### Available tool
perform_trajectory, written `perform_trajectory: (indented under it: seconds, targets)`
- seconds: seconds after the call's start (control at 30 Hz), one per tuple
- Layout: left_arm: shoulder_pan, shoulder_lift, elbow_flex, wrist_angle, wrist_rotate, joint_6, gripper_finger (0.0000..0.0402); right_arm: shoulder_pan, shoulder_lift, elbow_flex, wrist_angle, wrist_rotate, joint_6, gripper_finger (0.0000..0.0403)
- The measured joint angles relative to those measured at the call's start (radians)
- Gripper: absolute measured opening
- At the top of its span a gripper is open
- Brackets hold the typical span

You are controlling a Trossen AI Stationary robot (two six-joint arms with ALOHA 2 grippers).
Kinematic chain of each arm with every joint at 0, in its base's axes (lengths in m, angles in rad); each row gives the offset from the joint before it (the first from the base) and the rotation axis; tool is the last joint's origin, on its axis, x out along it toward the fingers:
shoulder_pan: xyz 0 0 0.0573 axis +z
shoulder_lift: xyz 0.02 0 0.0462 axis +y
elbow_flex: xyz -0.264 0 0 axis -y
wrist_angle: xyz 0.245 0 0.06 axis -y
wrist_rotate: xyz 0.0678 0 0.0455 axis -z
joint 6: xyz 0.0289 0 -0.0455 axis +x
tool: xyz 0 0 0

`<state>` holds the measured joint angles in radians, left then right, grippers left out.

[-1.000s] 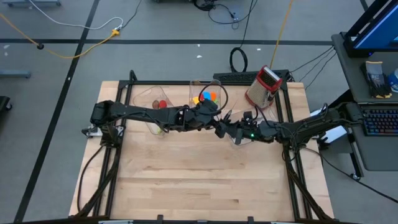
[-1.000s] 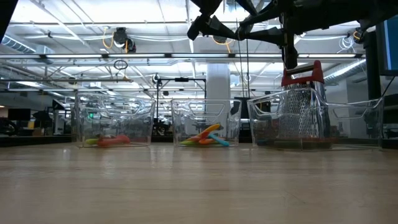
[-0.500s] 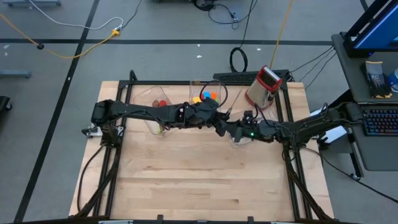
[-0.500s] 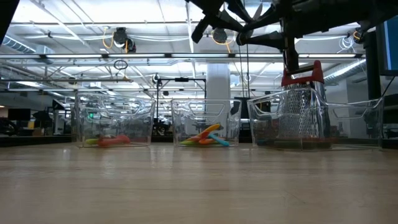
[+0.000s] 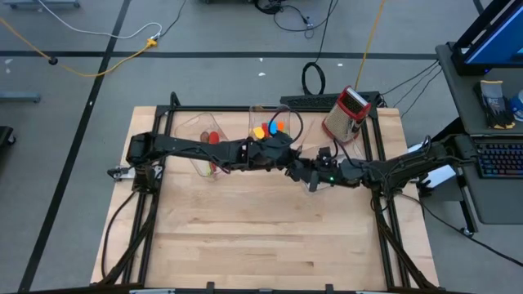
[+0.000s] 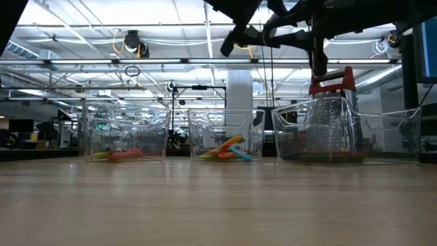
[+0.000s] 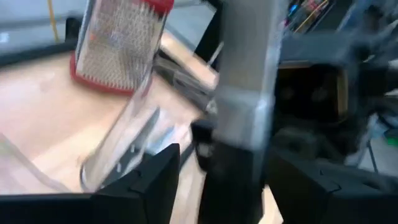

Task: Pick & Place Kitchen Items
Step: Put the black kitchen knife into the right bin

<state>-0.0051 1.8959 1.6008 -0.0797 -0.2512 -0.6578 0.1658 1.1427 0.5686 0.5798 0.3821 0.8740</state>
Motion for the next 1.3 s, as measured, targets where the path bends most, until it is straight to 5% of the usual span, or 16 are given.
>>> perform_trajectory:
  seconds: [0.43,0.8,1.1,1.3]
  targets:
    - [0.013,-0.008,-0.001,-0.037,0.021,-0.026,0.0071,0.0,0.0,0.0,-0.046,0.006,0.029,0.0076]
    - [0.031,-0.01,-0.001,-0.068,0.092,-0.099,0.0071,0.0,0.0,0.0,-0.054,0.006,0.038,0.0077]
    - [0.043,-0.044,-0.001,-0.155,0.127,-0.079,0.0071,-0.001,0.0,0.0,-0.052,-0.084,0.058,0.0207]
    - [0.056,-0.081,-0.001,-0.212,0.122,-0.028,0.0071,0.0,0.0,0.0,-0.052,-0.226,0.048,0.0243]
